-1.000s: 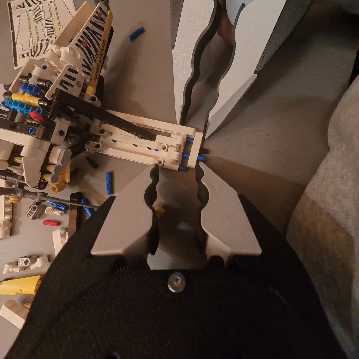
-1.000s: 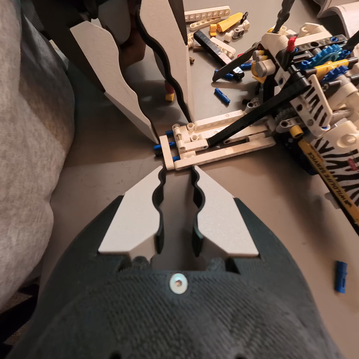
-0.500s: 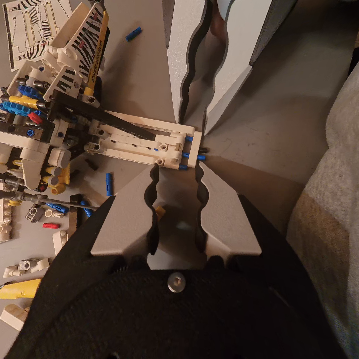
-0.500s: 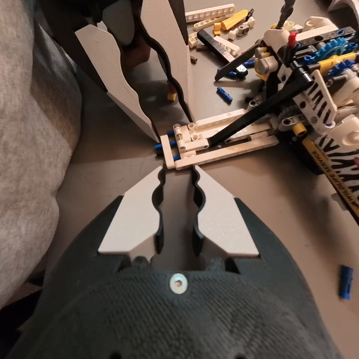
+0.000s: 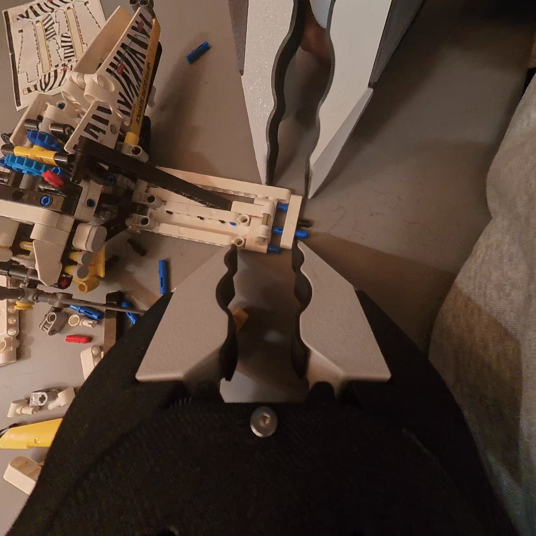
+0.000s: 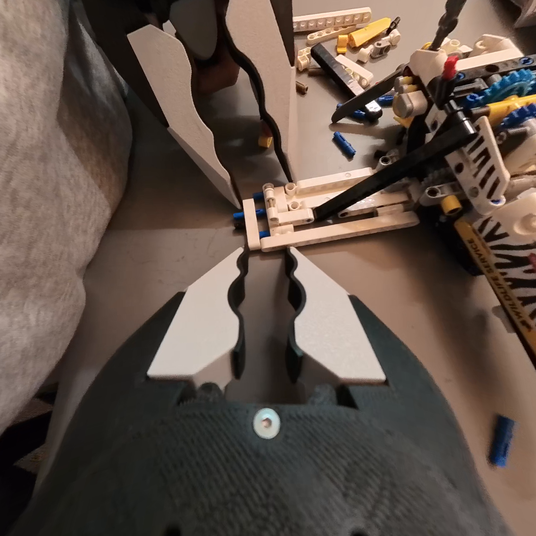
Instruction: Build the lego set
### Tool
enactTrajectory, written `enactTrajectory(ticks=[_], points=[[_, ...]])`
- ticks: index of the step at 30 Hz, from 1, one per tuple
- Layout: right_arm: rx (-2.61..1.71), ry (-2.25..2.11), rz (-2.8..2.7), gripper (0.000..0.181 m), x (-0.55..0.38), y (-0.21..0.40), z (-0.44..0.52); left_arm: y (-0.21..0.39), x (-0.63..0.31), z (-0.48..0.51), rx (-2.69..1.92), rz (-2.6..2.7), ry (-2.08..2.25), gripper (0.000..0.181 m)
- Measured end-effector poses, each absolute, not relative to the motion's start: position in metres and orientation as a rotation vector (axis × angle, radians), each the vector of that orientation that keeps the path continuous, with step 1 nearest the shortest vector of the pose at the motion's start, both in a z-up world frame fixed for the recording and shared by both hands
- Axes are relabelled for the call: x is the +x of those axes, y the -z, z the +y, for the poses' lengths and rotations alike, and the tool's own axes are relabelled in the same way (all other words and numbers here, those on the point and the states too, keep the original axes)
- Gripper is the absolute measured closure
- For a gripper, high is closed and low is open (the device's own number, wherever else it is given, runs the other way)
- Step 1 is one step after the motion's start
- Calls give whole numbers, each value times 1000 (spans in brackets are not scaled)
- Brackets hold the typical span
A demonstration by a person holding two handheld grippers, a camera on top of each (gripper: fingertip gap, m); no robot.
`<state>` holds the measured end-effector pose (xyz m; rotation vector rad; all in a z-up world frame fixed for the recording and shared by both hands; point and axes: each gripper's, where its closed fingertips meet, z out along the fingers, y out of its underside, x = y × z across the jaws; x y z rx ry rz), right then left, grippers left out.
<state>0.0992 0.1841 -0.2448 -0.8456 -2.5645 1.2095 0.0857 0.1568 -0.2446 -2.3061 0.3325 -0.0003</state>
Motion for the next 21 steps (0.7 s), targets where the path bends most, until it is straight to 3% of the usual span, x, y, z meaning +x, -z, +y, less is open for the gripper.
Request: enactTrajectory(ticks=[11,21], points=[[-819,-1311,-2648,128,110,242,177,245,85,157,-2306,332,0,144],[-731,-1082,-2619,136,101,248,185,246,86,157,-2309,338,-4,144]])
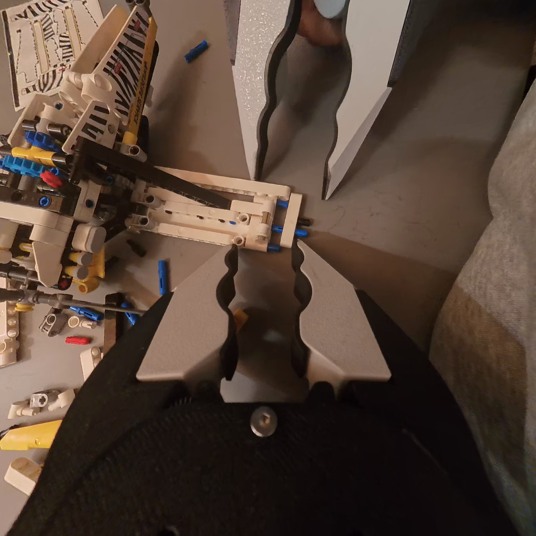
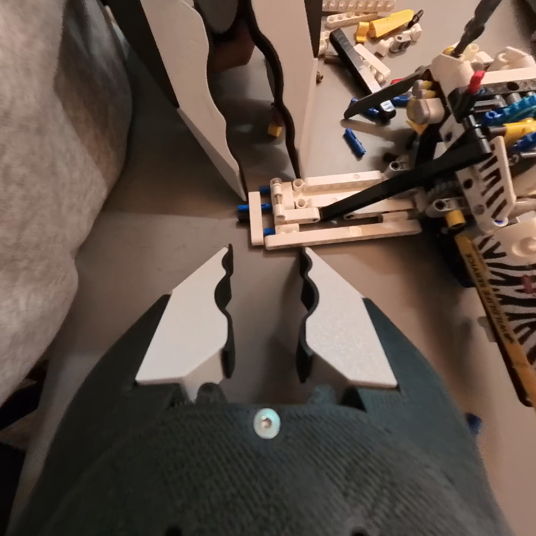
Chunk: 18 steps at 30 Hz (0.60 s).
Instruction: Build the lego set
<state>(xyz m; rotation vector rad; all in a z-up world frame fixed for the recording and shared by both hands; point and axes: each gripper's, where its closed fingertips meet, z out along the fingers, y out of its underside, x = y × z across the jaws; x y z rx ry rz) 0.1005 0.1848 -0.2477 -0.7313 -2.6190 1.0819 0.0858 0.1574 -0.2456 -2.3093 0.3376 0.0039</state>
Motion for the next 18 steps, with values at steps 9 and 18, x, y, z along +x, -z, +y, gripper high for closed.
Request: enactTrajectory(ticks=[9,18], points=[[-726,-1076,-2637,148,100,247,184,246,86,157,-2310,338,-6,144],[-698,-1055,-2669,161,97,248,185,246,86,157,-2309,338,-9,144]])
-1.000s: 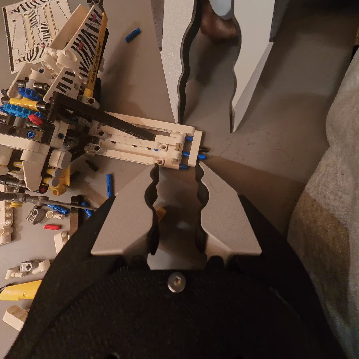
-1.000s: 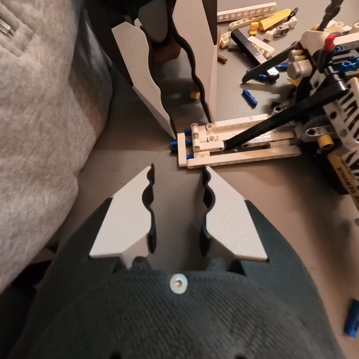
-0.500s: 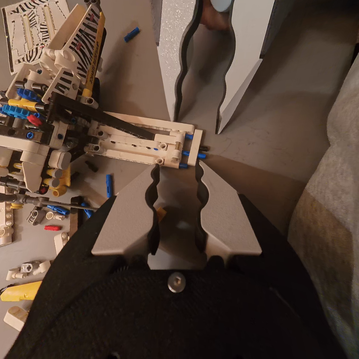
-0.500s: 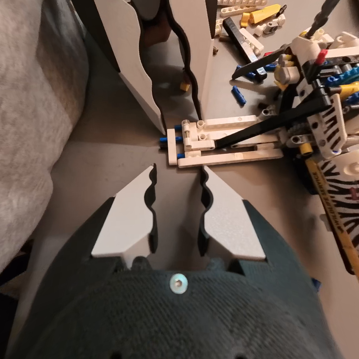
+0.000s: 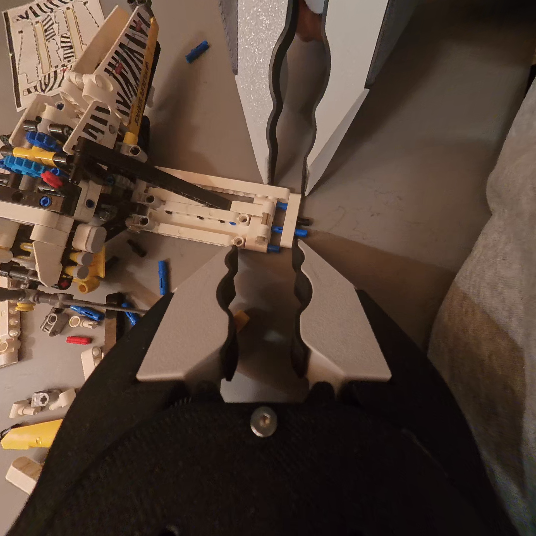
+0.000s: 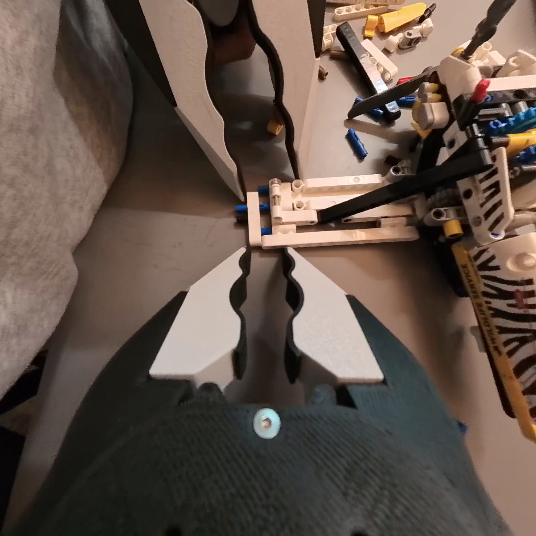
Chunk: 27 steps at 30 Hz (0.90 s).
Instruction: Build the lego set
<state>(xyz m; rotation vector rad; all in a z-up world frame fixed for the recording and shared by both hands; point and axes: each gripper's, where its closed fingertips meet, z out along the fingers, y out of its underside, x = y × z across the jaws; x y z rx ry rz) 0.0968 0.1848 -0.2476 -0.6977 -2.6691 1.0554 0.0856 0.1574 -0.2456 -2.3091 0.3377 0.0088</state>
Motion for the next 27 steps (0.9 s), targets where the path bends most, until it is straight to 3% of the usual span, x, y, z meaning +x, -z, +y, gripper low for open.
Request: enactTrajectory(ticks=[27], points=[[-824,-1095,-2547,160,96,246,183,245,86,155,-2300,402,4,138]])
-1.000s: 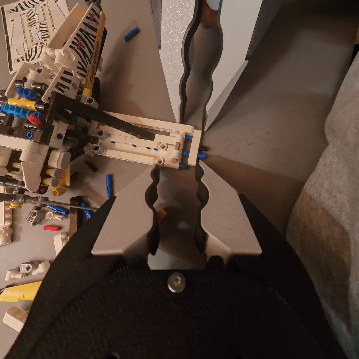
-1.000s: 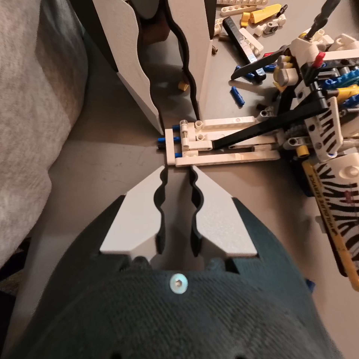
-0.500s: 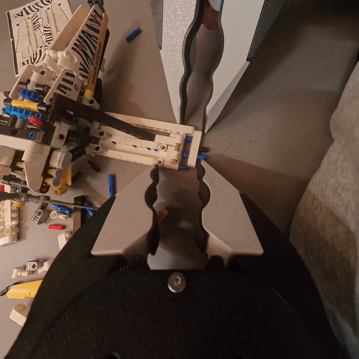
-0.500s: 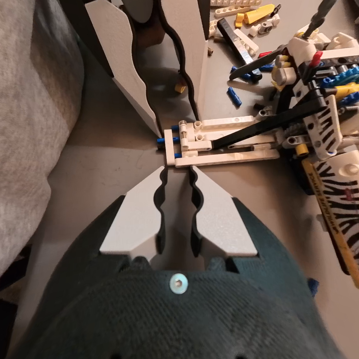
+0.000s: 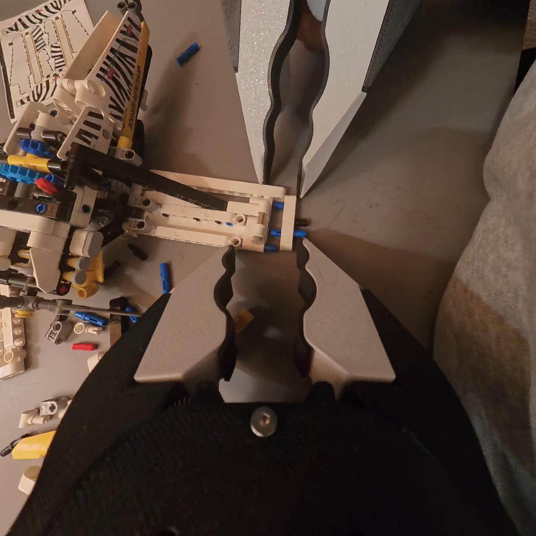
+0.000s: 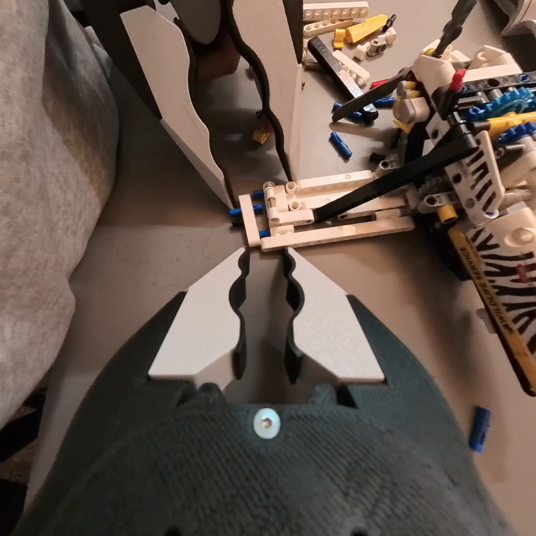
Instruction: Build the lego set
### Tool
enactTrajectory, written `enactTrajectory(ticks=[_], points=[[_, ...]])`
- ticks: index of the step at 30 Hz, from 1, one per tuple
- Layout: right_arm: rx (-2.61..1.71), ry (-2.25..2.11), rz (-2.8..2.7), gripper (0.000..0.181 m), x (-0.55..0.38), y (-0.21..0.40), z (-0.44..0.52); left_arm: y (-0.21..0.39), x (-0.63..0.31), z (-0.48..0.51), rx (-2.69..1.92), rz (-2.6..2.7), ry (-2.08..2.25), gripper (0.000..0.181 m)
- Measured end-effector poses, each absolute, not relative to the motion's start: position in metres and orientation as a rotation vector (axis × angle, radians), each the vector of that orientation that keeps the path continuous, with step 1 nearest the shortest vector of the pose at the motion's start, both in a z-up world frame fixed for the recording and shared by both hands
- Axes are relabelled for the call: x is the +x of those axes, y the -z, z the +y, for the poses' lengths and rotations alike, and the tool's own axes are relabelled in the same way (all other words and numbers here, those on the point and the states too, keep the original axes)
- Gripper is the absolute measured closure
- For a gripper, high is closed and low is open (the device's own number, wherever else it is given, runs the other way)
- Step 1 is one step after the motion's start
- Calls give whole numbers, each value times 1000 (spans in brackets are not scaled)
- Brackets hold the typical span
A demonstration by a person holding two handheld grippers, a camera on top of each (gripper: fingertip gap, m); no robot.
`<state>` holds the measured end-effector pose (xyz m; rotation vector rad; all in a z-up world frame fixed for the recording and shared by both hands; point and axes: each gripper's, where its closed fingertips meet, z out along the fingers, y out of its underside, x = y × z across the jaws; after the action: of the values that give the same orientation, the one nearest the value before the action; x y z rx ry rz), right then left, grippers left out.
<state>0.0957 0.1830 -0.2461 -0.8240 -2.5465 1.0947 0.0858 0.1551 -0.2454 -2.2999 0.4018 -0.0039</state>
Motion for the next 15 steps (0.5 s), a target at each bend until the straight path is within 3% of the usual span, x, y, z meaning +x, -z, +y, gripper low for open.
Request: enactTrajectory(ticks=[15], points=[[-938,-1083,-2437,157,96,245,183,245,84,155,-2296,416,2,143]])
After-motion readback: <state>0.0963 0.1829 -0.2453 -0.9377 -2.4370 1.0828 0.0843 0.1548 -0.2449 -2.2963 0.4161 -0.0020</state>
